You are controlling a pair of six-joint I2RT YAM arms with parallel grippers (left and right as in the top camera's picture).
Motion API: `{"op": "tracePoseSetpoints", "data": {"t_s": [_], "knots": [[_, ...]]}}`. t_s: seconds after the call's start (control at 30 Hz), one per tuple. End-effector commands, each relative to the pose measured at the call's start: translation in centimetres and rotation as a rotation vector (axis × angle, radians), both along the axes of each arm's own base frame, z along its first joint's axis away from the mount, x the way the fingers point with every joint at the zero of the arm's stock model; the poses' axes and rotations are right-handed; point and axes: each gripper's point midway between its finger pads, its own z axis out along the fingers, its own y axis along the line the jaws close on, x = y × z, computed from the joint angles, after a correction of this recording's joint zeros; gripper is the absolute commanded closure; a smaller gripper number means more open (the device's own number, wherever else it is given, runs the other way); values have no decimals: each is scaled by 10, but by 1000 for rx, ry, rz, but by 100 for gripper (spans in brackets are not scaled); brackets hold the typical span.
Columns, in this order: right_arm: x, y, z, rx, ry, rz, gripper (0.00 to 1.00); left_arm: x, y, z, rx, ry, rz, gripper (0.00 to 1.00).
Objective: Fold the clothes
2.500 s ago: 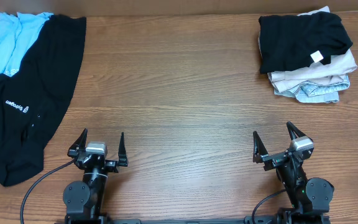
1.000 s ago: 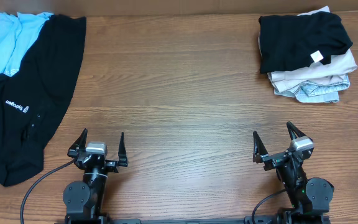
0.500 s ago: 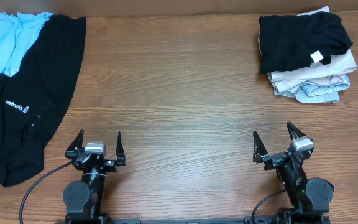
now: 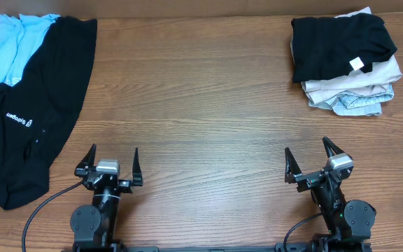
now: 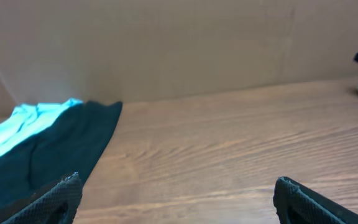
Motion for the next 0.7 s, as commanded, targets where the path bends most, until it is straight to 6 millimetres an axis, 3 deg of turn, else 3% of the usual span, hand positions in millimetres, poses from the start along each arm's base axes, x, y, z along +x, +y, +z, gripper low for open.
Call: {"op": "tracePoseSetpoints", "data": {"t_s": [0.0,0.27,0.5,0.67], "knots": [[-1,1,6,30,-29,5,0,-2,-10,12,12,-55,-60,0],[-7,2,39,63,-90,14,0,-9,-11,48,-36,-107,-69,0],[-21,3,81,61,-128,15,0,-10,-11,75,-32,-104,-69,0],[-38,-3,117,63,-141,-23,0,1,-10,96,-30,-63,-60,0]]}}
